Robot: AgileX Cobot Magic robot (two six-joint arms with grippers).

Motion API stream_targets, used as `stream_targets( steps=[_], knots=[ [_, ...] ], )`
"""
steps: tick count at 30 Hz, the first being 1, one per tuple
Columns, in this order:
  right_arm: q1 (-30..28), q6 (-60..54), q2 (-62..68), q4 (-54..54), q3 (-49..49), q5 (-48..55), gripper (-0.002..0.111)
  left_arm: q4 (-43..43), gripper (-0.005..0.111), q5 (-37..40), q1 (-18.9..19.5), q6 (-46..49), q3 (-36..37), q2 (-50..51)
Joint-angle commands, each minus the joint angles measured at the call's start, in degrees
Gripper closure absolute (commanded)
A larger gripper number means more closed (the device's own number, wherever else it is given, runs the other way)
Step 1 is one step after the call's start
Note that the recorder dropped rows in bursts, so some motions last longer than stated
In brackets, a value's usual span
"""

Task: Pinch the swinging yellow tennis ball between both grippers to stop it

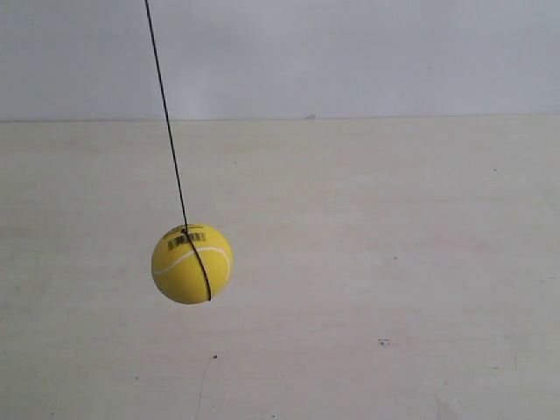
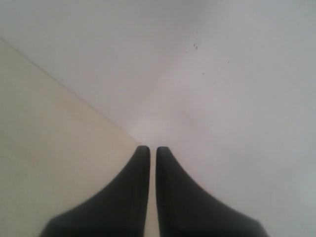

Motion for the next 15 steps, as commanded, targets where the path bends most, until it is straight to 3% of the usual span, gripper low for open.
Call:
stream_targets(
  steps=[1, 6, 15],
  knots=[
    [0.0, -0.2, -0.1, 0.1, -0.3, -0.1, 0.108, 5.7, 0.102, 5.1, 0.1, 0.1, 0.2, -0.1],
    [0.0, -0.2, -0.1, 0.1, -0.3, -0.1, 0.108, 5.7, 0.102, 13.1, 0.1, 0.4, 0.2, -0.1],
    [0.0, -0.2, -0.1, 0.1, -0.3, -0.1, 0.108, 5.7, 0.102, 13.1, 0.1, 0.4, 0.2, -0.1]
  ],
)
